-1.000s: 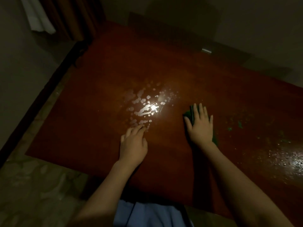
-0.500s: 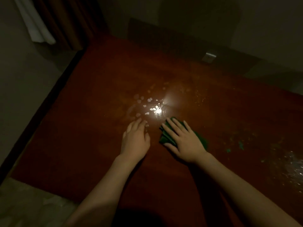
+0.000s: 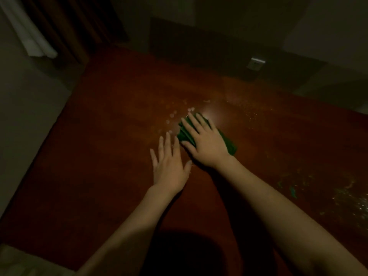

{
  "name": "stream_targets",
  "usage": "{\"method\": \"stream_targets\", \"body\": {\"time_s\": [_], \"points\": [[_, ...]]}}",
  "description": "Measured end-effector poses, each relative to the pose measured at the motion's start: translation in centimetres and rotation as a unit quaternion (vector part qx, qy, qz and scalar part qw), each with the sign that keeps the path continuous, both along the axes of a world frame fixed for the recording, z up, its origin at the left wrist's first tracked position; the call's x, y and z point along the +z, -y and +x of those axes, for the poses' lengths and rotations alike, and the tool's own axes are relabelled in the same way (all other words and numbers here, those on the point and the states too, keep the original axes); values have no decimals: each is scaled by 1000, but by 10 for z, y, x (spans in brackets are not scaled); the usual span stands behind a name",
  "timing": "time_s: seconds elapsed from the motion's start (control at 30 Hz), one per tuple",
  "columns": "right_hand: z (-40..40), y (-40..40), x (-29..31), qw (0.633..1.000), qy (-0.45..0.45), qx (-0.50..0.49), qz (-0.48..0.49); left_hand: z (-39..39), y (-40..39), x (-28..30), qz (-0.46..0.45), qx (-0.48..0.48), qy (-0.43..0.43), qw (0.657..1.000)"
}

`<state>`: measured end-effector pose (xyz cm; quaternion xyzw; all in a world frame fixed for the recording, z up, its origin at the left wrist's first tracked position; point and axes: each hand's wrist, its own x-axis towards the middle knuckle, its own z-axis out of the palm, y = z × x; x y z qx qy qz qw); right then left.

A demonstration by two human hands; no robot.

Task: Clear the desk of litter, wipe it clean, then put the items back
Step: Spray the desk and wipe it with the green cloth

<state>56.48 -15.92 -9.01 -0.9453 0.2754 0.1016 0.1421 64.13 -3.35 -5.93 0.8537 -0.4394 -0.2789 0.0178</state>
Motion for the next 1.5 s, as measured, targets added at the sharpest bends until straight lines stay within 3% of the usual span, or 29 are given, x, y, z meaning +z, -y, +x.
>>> {"method": "stream_targets", "body": {"time_s": [0.1,0.27,0.37,0.6,0.73,0.83,0.93,1.0,1.07,1.13,1.27,1.4,1.5], "points": [[-38,14,-1,998,-13,65,-6,10,11,-3,20,-1,2,1000],[-53,87,1,979,-25,-197,-45,17,17,-12,111,-57,-29,992],[-18,121,-1,965,-27,-253,-61,19,18,-15,119,-63,-38,990],[46,96,0,996,-1,-75,-48,20,22,-9,162,-70,-47,983],[-11,47,2,995,0,98,-12,20,23,-8,176,-71,-48,981],[-72,41,0,988,-10,153,-11,20,21,-10,162,-69,-56,983],[-82,81,-2,999,-10,-3,-43,21,20,-13,154,-71,-45,985],[-55,110,-2,985,-16,-162,-54,21,20,-14,153,-71,-38,985],[-13,133,-1,971,-15,-231,-59,19,20,-14,150,-69,-33,986],[33,137,0,979,-5,-195,-54,19,19,-15,144,-65,-25,987],[79,94,2,999,4,19,-41,22,16,-9,125,-64,-58,988],[30,25,-2,988,26,154,-17,32,-10,0,-22,-4,-59,998],[-42,-20,-4,975,10,221,6,33,-38,4,-53,11,-7,998]]}}
